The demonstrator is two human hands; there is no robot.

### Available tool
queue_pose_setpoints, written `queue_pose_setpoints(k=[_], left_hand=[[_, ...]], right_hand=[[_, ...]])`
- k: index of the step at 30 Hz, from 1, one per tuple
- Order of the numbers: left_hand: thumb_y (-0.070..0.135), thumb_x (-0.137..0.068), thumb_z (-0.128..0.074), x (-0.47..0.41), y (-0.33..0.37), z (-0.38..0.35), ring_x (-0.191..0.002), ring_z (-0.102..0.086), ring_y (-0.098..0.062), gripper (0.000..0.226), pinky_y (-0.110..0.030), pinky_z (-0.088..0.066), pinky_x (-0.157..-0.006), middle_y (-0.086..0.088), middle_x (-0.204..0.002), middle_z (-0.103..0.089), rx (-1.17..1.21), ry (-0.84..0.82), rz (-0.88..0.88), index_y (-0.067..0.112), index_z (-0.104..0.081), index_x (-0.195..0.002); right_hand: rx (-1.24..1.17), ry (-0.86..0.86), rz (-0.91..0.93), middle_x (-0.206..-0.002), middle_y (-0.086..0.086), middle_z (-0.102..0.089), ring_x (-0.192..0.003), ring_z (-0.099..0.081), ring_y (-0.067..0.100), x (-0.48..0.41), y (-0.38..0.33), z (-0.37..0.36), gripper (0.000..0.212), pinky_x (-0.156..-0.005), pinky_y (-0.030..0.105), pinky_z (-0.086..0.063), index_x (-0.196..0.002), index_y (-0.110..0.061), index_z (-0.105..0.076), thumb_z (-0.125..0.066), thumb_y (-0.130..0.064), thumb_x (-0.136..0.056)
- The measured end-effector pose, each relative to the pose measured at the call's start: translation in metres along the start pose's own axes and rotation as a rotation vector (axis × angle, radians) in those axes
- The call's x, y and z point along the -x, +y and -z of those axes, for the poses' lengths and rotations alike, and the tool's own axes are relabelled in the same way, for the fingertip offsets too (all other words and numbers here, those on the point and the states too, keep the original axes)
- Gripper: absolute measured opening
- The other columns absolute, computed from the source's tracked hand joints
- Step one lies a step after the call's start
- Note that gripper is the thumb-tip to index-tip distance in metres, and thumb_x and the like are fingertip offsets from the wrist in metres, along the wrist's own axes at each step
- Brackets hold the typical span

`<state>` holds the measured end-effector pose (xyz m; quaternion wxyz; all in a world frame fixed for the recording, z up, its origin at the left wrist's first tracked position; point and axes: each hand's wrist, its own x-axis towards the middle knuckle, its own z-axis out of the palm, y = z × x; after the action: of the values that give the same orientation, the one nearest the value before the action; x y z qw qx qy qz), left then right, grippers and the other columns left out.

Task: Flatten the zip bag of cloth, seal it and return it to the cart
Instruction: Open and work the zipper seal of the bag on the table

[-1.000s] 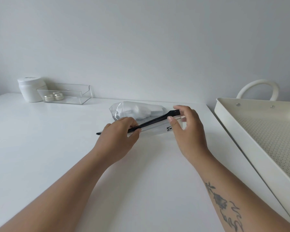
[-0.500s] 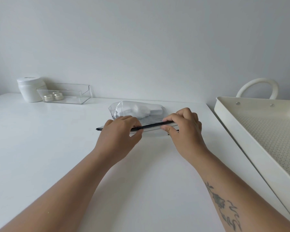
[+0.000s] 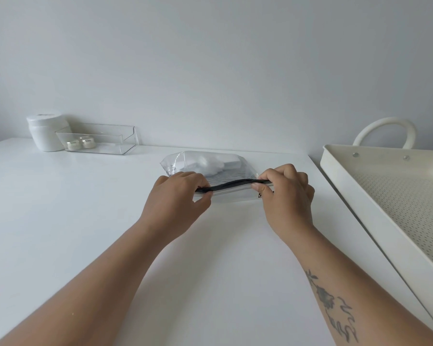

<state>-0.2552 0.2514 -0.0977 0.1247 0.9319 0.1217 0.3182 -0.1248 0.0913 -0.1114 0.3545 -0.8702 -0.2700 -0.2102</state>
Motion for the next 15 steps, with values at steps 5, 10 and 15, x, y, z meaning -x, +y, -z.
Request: queue_pose_setpoints(k=[5,10,15], left_hand=[[0.03,-0.088,-0.058,-0.001,0.007,-0.001,-0.087,-0.057,-0.011,0.008,-0.03,-0.037,-0.084,0.012,-0.09,-0.066,0.001,-0.005,-0.044,0.023,-0.063,-0.089],[0.031,-0.088,-0.059,-0.001,0.007,0.0,-0.088,-0.057,-0.011,0.01,-0.031,-0.037,-0.085,0.012,-0.09,-0.066,0.003,0.005,-0.051,0.024,-0.065,-0.09],[0.032,-0.088,-0.057,-0.002,0.011,-0.002,-0.084,-0.056,-0.01,0.012,-0.031,-0.035,-0.083,0.014,-0.083,-0.064,-0.052,0.033,-0.084,0.024,-0.066,-0.089]], right_hand=[[0.108,-0.02,0.199,-0.119,-0.008,-0.054,-0.129,-0.035,0.023,0.008,-0.019,0.001,0.013,-0.114,0.049,-0.01,-0.096,-0.034,-0.07,-0.071,-0.036,-0.083],[0.027,-0.061,0.16,-0.107,-0.017,-0.059,-0.129,-0.037,0.018,0.01,-0.022,-0.003,0.004,-0.115,0.049,-0.004,-0.084,-0.031,-0.069,-0.068,-0.034,-0.087],[-0.004,-0.037,0.057,-0.097,-0.016,-0.06,-0.115,-0.042,0.016,0.007,-0.015,-0.005,0.006,-0.113,0.047,-0.012,-0.08,-0.034,-0.068,-0.068,-0.034,-0.086]])
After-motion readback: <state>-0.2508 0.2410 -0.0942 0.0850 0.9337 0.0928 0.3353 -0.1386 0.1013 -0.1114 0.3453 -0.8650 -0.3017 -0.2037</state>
